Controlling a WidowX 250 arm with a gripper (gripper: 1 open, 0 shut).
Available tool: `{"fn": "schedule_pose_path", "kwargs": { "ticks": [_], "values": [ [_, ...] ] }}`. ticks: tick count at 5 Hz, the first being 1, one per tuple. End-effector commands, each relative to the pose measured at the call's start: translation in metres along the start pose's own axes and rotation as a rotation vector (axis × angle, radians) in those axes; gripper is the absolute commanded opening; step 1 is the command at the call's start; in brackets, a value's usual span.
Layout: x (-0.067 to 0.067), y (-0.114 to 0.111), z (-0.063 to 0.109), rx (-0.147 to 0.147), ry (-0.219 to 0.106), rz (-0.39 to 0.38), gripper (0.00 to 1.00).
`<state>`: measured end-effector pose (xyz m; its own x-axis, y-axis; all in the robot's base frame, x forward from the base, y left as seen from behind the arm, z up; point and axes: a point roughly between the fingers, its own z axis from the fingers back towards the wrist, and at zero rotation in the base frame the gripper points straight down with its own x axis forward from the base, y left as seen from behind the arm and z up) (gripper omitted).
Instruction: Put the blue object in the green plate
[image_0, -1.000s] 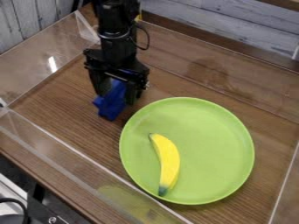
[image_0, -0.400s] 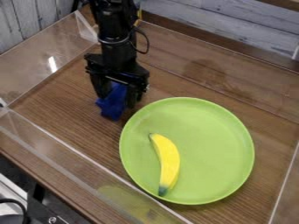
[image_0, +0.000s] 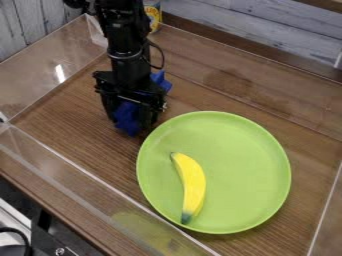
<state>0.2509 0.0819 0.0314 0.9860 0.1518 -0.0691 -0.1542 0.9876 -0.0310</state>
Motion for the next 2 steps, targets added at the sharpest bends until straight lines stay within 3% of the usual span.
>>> {"fn": "schedule_pose_path", "kwargs": {
  "ticks": [1, 2],
  "values": [
    [0.0045, 0.0004, 0.0053, 0.002, -0.023, 0.001, 0.0],
    [0.0048, -0.0004, 0.0058, 0.003, -0.022, -0.002, 0.0]
  ]
}}
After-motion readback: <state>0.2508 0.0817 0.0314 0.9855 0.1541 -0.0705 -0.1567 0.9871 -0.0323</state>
